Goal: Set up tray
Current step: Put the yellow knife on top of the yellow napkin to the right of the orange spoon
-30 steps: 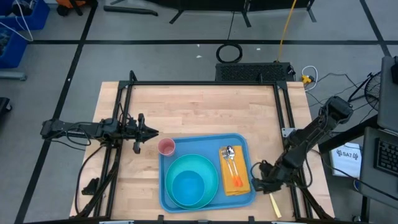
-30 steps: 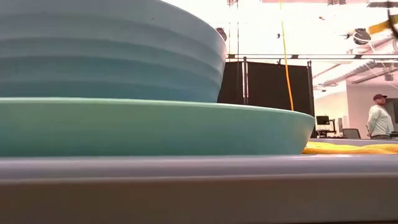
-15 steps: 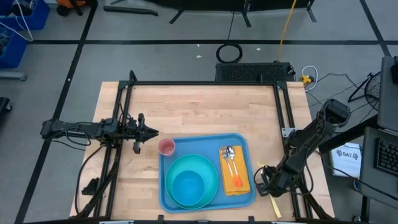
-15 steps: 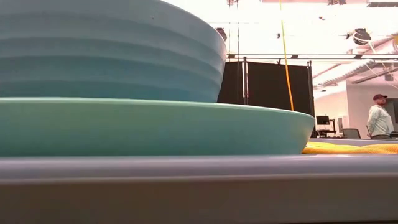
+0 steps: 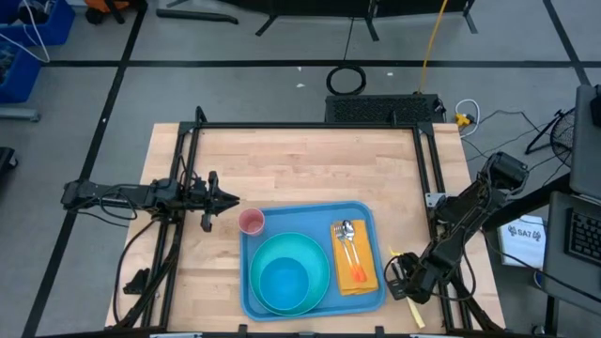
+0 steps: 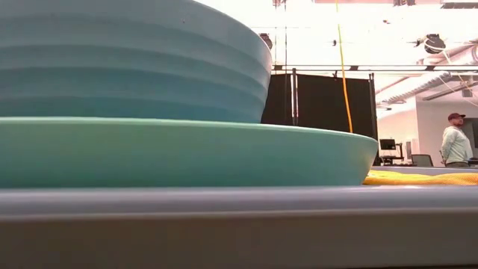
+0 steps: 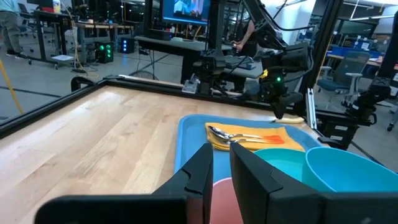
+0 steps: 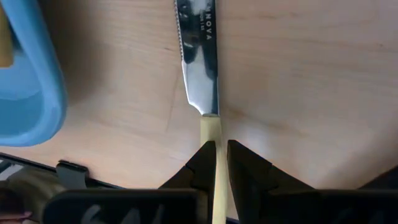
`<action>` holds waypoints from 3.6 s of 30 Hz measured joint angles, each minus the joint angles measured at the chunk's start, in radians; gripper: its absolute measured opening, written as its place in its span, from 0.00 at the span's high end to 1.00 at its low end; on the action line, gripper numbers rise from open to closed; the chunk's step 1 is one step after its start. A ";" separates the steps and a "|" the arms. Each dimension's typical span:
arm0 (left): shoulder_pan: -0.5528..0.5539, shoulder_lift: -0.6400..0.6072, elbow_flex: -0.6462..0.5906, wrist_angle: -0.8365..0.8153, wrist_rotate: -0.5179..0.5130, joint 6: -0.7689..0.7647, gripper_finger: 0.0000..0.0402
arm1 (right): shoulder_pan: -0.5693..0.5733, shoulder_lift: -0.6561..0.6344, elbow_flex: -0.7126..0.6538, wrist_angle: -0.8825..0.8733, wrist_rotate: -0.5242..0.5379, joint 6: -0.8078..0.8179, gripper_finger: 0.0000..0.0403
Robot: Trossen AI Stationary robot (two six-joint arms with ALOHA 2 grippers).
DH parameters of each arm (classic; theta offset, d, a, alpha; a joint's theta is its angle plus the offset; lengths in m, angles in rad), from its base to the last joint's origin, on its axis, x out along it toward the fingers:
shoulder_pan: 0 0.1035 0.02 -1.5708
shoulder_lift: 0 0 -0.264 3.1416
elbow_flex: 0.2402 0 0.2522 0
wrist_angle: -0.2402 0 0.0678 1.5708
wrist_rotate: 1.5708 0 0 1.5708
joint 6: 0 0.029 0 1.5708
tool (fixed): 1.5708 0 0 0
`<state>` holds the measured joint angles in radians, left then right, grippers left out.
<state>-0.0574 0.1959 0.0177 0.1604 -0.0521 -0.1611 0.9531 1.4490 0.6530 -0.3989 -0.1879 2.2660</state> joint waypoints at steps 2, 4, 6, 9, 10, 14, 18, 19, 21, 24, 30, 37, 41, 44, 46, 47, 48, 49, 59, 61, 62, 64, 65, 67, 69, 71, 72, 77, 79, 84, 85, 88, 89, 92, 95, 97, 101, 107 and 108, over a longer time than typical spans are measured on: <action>0.000 0.000 0.000 0.000 0.000 0.000 0.86 | 0.000 0.005 0.000 -0.006 0.013 -0.011 0.92; 0.000 0.000 0.000 0.000 0.000 0.000 0.86 | 0.001 0.006 -0.001 -0.015 0.036 -0.012 0.94; 0.000 0.000 0.000 0.000 0.000 0.000 0.86 | 0.000 0.006 -0.001 -0.036 0.064 -0.017 0.96; 0.000 0.000 0.000 0.000 0.000 0.000 0.86 | -0.001 0.007 -0.002 -0.089 0.115 -0.015 0.99; 0.000 0.000 0.000 0.000 0.000 0.000 0.86 | -0.001 0.007 -0.002 -0.110 0.134 -0.013 0.99; 0.000 0.000 0.000 0.000 0.000 0.000 0.86 | -0.003 0.008 -0.003 -0.196 0.180 -0.005 0.99; 0.000 0.000 0.000 0.000 0.000 0.000 0.86 | -0.004 0.008 -0.003 -0.276 0.213 -0.004 0.99; 0.000 0.000 0.000 0.000 0.000 0.000 0.86 | -0.005 0.008 -0.002 -0.296 0.229 -0.005 0.99; 0.000 0.000 0.000 0.000 0.000 0.000 0.86 | -0.013 0.007 -0.002 -0.349 0.277 -0.013 0.99; 0.000 0.000 0.000 0.000 0.000 0.000 0.86 | -0.025 0.008 -0.003 -0.424 0.356 -0.031 0.99; 0.000 0.000 0.000 0.000 0.000 0.000 0.86 | -0.038 -0.003 -0.005 -0.458 0.394 -0.077 0.98; 0.000 0.000 0.000 0.000 0.000 0.000 0.86 | -0.042 -0.096 -0.005 -0.434 0.393 -0.125 0.91; 0.000 0.000 0.000 0.000 0.000 0.000 0.86 | -0.049 -0.138 -0.007 -0.466 0.392 -0.130 0.81; 0.000 0.000 0.000 0.000 0.000 0.000 0.86 | -0.056 -0.145 -0.007 -0.457 0.385 -0.136 0.74; 0.000 0.000 0.000 0.000 0.000 0.000 0.86 | -0.062 -0.146 -0.008 -0.429 0.379 -0.142 0.70; 0.000 0.000 0.000 0.000 0.000 0.000 0.86 | -0.064 -0.146 -0.009 -0.401 0.379 -0.150 0.69; 0.000 0.000 0.000 0.000 0.000 0.000 0.86 | -0.067 -0.146 -0.008 -0.369 0.372 -0.157 0.67; 0.000 0.000 0.000 0.000 0.000 0.000 0.86 | -0.071 -0.146 -0.008 -0.341 0.362 -0.160 0.66; 0.000 0.000 0.000 0.000 0.000 0.000 0.86 | -0.077 -0.160 -0.008 -0.217 0.312 -0.189 0.68; 0.000 0.000 0.000 0.000 0.000 0.000 0.86 | -0.077 -0.173 -0.007 -0.200 0.313 -0.190 0.68; 0.000 0.000 0.000 0.000 0.000 0.000 0.86 | -0.077 -0.178 -0.007 -0.194 0.313 -0.192 0.68; 0.000 0.000 0.000 0.000 0.000 0.000 0.86 | -0.077 -0.179 -0.007 -0.178 0.313 -0.192 0.68; 0.000 0.000 0.000 0.000 0.000 0.000 0.86 | -0.077 -0.178 -0.007 -0.173 0.312 -0.193 0.68; 0.000 0.000 0.000 0.000 0.000 0.000 0.86 | -0.076 -0.168 -0.006 -0.170 0.274 -0.204 0.68; 0.000 0.000 0.000 0.000 0.000 0.000 0.86 | -0.076 -0.147 -0.005 -0.171 0.214 -0.211 0.68; 0.000 0.000 0.000 0.000 0.000 0.000 0.86 | -0.076 -0.126 -0.005 -0.168 0.182 -0.214 0.68; 0.000 0.000 0.000 0.000 0.000 0.000 0.86 | -0.076 -0.118 -0.005 -0.161 0.181 -0.216 0.68; 0.000 0.000 0.000 0.000 0.000 0.000 0.86 | -0.077 -0.073 -0.001 -0.144 0.182 -0.202 0.69; 0.000 0.000 0.000 0.000 0.000 0.000 0.86 | -0.077 -0.060 0.000 -0.144 0.183 -0.183 0.71; 0.000 0.000 0.000 -0.001 0.000 0.000 0.86 | -0.083 -0.027 0.000 -0.147 0.185 -0.160 0.75; 0.000 0.000 0.000 -0.001 0.000 0.000 0.86 | -0.083 -0.019 0.000 -0.152 0.185 -0.160 0.76; 0.000 0.000 0.000 0.000 0.000 0.000 0.86 | -0.083 0.007 -0.001 -0.182 0.183 -0.157 0.79; 0.000 0.000 0.000 0.000 0.000 0.000 0.86 | -0.083 0.014 -0.002 -0.191 0.182 -0.157 0.81; 0.000 0.000 0.000 0.000 0.000 0.000 0.86 | -0.083 0.023 -0.002 -0.211 0.187 -0.170 0.88; 0.000 0.000 0.000 0.000 0.000 0.000 0.86 | -0.082 0.025 -0.002 -0.227 0.212 -0.179 0.89; 0.000 0.000 0.000 0.000 0.000 0.000 0.86 | -0.082 0.025 -0.003 -0.247 0.254 -0.161 0.89; 0.000 0.000 0.000 0.000 0.000 0.000 0.86 | -0.072 0.026 -0.003 -0.265 0.344 -0.125 0.89; 0.000 0.000 0.000 0.000 0.000 0.000 0.86 | -0.048 0.029 -0.003 -0.343 0.471 -0.070 0.89; 0.000 0.000 0.000 0.000 0.000 0.000 0.86 | -0.049 0.029 -0.004 -0.357 0.485 -0.069 0.89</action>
<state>-0.0576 0.1963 0.0177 0.1603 -0.0525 -0.1612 0.9041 1.4780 0.6489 -0.7561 0.2974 2.1965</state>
